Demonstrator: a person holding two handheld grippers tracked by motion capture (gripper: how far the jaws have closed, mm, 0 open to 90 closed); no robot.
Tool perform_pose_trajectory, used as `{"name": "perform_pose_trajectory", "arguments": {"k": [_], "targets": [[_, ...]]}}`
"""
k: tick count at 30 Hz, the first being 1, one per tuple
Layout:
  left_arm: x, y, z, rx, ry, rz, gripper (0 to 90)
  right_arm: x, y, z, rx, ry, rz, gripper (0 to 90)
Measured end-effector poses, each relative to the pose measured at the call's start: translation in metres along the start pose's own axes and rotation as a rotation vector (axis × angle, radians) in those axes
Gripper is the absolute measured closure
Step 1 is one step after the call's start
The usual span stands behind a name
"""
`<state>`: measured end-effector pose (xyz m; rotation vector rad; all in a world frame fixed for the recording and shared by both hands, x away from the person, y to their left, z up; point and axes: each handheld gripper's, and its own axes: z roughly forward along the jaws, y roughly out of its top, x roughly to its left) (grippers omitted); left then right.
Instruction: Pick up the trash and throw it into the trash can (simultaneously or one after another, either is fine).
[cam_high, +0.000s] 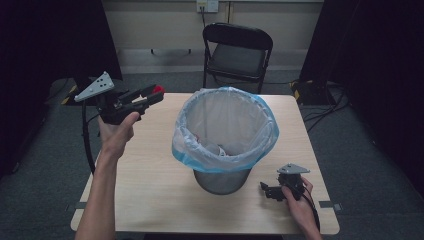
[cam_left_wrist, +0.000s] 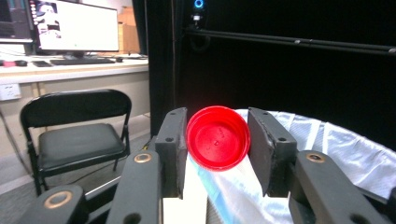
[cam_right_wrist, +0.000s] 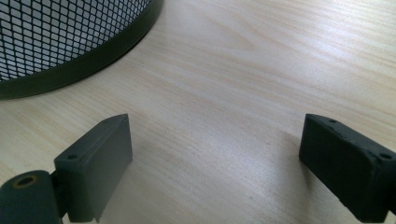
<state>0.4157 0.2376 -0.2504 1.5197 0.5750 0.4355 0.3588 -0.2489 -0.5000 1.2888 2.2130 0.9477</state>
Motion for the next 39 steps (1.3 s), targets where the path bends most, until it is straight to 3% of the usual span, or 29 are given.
{"name": "perform_pose_trajectory", "arguments": {"k": [10,19,39], "targets": [[-0.016,0.014,0.026,0.020,-0.062,0.019,59.6,0.000,0.000,0.000,0.000,0.000,0.000,8.7],[-0.027,0.023,0.039,0.030,-0.105,0.023,59.6,0.000,0.000,0.000,0.000,0.000,0.000,8.7],[-0.053,0.034,0.086,0.157,-0.245,0.023,59.5,0.000,0.000,0.000,0.000,0.000,0.000,8.7]]}}
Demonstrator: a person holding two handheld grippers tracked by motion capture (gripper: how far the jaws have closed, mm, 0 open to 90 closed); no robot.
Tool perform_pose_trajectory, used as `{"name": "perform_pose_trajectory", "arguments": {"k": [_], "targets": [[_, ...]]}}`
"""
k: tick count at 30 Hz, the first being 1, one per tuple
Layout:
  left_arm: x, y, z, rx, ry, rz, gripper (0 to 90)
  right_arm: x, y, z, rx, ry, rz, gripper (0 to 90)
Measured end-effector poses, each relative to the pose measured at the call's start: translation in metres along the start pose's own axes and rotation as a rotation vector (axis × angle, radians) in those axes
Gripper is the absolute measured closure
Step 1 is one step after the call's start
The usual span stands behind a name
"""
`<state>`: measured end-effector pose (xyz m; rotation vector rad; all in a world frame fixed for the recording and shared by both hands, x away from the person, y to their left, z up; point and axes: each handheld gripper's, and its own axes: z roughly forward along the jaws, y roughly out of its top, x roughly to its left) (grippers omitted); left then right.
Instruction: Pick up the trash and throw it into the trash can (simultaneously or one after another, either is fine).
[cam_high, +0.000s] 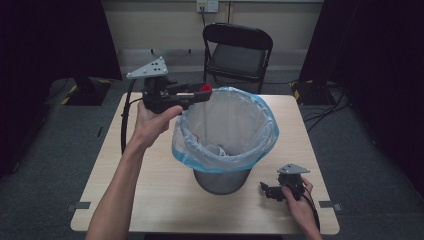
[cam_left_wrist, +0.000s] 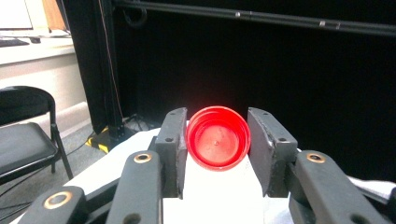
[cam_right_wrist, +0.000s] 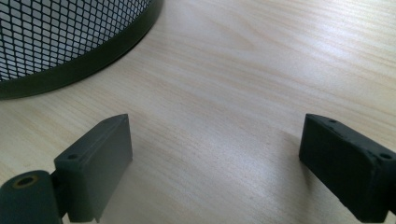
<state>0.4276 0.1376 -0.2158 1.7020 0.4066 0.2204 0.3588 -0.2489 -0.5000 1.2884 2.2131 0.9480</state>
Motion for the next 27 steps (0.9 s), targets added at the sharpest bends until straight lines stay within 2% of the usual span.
{"name": "perform_pose_trajectory", "arguments": {"k": [3,4,11,14,17,20,24,27], "targets": [[-0.002,0.001,0.009,0.033,-0.006,-0.002,59.5,0.000,0.000,0.000,0.000,0.000,0.000,8.7],[-0.003,0.001,0.012,0.043,-0.023,-0.011,59.4,0.000,0.000,0.000,0.000,0.000,0.000,8.7],[-0.003,-0.004,0.026,0.092,-0.070,-0.014,58.7,0.000,0.000,0.000,0.000,0.000,0.000,8.7],[-0.004,-0.007,0.033,0.117,-0.087,-0.009,53.0,0.000,0.000,0.000,0.000,0.000,0.000,8.7],[-0.005,-0.008,0.036,0.113,-0.079,-0.014,42.0,0.000,0.000,0.000,0.000,0.000,0.000,8.7],[-0.005,-0.008,0.035,0.115,-0.039,-0.003,30.8,0.000,0.000,0.000,0.000,0.000,0.000,8.7],[-0.005,-0.004,0.027,0.082,-0.023,0.010,25.1,0.000,0.000,0.000,0.000,0.000,0.000,8.7],[-0.003,-0.003,0.021,0.075,-0.001,0.008,23.0,0.000,0.000,0.000,0.000,0.000,0.001,8.7]]}}
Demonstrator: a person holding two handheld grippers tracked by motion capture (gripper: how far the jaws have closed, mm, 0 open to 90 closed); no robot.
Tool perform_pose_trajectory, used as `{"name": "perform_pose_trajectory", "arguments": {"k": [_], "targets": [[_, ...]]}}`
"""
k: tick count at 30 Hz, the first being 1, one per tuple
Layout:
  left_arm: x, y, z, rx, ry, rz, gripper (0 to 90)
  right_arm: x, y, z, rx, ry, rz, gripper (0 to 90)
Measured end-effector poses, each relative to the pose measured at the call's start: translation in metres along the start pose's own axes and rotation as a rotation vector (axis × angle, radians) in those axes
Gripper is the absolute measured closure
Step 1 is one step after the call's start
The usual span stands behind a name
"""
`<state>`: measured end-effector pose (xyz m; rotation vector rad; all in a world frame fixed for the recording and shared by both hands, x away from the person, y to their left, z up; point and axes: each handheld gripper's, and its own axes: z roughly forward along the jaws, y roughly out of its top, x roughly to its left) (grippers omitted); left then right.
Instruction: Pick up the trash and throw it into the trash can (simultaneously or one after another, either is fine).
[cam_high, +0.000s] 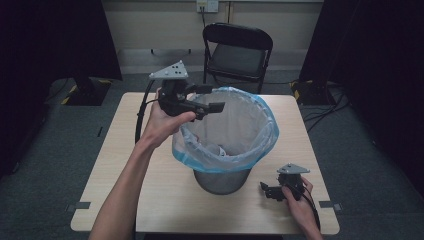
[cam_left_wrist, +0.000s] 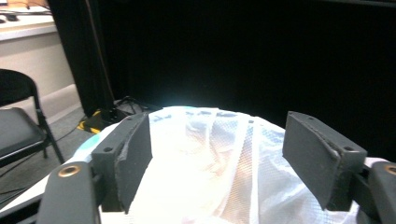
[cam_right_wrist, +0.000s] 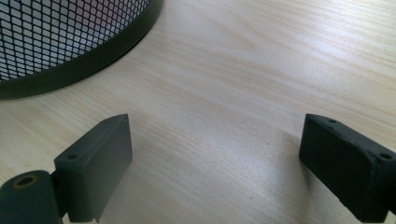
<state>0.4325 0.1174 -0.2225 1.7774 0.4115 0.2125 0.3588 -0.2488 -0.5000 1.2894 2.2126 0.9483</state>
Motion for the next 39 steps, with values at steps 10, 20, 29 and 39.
{"name": "perform_pose_trajectory", "arguments": {"k": [10,20,29,39], "targets": [[0.010,-0.009,-0.017,-0.006,0.049,-0.003,22.3,0.000,0.000,0.000,0.000,0.000,-0.001,8.7],[0.018,-0.019,-0.040,-0.048,0.123,-0.035,24.0,0.000,0.000,0.000,0.000,0.000,-0.001,8.7],[0.025,-0.032,-0.066,-0.051,0.195,-0.044,24.6,0.000,0.000,0.000,0.000,0.000,-0.001,8.7],[0.032,-0.048,-0.090,-0.037,0.244,-0.081,22.8,0.000,0.000,0.000,0.000,0.000,-0.001,8.7]]}}
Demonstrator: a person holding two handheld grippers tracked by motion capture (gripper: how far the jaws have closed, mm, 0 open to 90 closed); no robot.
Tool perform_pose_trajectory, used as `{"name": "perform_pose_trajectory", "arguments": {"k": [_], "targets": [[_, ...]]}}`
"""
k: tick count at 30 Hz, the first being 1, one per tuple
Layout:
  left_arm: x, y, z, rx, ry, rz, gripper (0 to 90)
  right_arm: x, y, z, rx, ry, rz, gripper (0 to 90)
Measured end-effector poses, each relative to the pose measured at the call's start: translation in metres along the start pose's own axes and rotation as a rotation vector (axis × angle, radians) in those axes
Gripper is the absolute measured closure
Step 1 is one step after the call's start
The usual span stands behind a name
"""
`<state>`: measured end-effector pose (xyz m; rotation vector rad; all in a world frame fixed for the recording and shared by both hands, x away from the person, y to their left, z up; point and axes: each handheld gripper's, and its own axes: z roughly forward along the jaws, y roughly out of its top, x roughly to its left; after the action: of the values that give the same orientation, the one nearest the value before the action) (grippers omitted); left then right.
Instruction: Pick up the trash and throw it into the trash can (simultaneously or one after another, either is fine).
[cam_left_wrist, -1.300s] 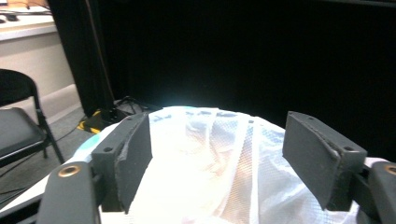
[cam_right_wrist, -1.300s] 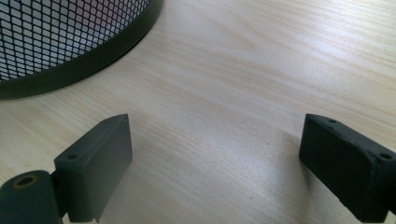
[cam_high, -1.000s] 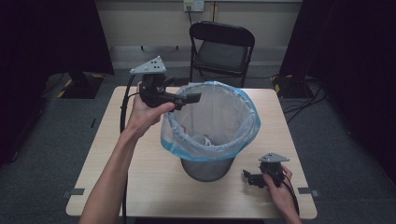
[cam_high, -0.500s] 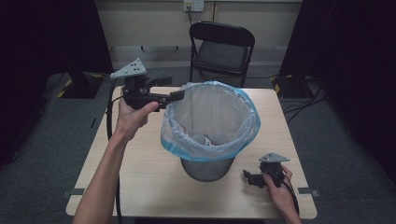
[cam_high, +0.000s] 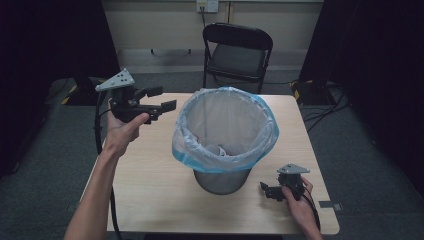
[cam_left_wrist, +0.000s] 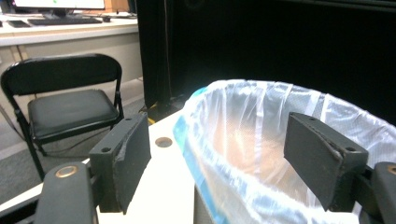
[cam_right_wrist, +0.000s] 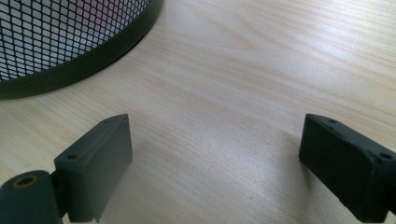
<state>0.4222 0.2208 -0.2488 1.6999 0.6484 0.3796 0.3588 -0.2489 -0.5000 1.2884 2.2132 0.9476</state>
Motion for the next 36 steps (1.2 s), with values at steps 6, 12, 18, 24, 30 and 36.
{"name": "perform_pose_trajectory", "arguments": {"k": [6,12,18,24,30,36], "targets": [[0.007,-0.008,-0.011,-0.002,0.018,-0.023,18.3,0.000,0.000,0.000,0.000,0.000,0.000,8.7],[0.008,-0.019,-0.019,0.015,0.045,-0.019,15.9,0.000,0.000,0.000,0.000,0.000,0.000,8.7],[0.010,-0.029,-0.027,0.051,0.073,-0.003,15.7,0.000,0.000,0.000,0.000,0.000,0.000,8.7],[0.014,-0.046,-0.034,0.068,0.104,-0.009,15.7,0.000,0.000,0.000,0.000,0.000,0.000,8.7],[0.015,-0.059,-0.042,0.086,0.148,-0.007,15.8,0.000,0.000,0.000,0.000,0.000,0.000,8.7],[0.015,-0.073,-0.050,0.106,0.177,-0.010,15.8,0.000,0.000,0.000,0.000,0.000,0.000,8.7]]}}
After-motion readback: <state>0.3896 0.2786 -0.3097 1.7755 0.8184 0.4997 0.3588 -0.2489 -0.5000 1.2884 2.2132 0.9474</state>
